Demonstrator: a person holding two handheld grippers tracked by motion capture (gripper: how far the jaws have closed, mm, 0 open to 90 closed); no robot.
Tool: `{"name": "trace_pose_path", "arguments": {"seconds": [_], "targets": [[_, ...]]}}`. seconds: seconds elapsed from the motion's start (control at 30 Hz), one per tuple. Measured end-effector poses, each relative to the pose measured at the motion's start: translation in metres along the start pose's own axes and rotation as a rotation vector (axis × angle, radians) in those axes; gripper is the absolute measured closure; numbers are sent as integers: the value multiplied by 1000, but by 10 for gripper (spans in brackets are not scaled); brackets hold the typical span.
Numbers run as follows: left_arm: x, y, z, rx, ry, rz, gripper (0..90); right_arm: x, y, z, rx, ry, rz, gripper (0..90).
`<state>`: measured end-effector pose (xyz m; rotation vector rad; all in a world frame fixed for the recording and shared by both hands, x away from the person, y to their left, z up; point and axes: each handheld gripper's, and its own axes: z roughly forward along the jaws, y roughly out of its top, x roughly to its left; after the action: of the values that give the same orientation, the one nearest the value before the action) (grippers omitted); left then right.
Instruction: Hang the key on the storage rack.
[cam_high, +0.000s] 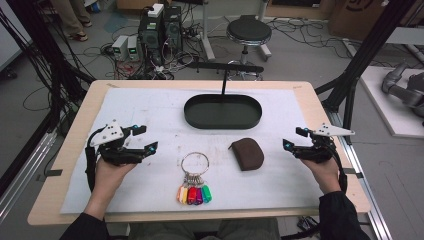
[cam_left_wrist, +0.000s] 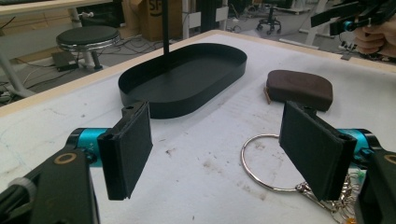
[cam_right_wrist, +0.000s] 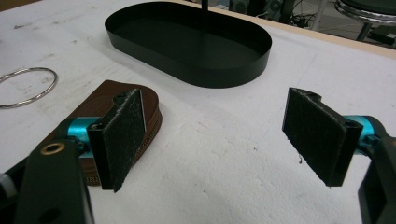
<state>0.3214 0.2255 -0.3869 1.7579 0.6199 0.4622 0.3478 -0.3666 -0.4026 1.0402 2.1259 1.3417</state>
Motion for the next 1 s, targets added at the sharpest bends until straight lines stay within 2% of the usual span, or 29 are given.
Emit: {"name": "trace_pose_path", "arguments": {"seconds": [0.3, 0.37, 0.4, 0.43, 0.47, 0.6, 0.63, 0.67, 0.7, 0.77, 0.83, 0.93, 1.0], "targets": [[-4, 2, 5, 24, -11, -17, 255, -1, -1, 1, 12, -13, -1, 218], [-6, 3, 11, 46, -37, -31, 265, -1, -1, 1, 13, -15, 2, 217], [-6, 3, 11, 46, -37, -31, 265, -1, -1, 1, 12, -15, 1, 217], [-8, 2, 15, 58, -61, -38, 275, -1, -2, 0, 15, -17, 4, 218], [-8, 2, 15, 58, -61, -38, 289, -1, -2, 0, 16, -18, 6, 217], [-13, 2, 23, 94, -78, -49, 330, -1, -2, 0, 20, -23, 8, 218], [-15, 1, 27, 116, -98, -69, 344, -2, -3, 1, 23, -27, 10, 219], [-15, 1, 27, 116, -98, -69, 361, -3, -3, 2, 25, -28, 10, 219], [-17, 0, 32, 146, -109, -99, 376, -3, -3, 2, 28, -30, 12, 220], [-17, -1, 34, 157, -114, -108, 382, -3, -3, 3, 32, -33, 16, 221], [-21, -2, 43, 197, -96, -125, 410, -3, -3, 3, 28, -27, 10, 245], [-25, -4, 50, 223, -94, -127, 444, -2, -3, 3, 31, -28, 11, 245], [-29, -6, 60, 262, -89, -137, 460, -2, -3, 3, 31, -28, 2, 245]]}}
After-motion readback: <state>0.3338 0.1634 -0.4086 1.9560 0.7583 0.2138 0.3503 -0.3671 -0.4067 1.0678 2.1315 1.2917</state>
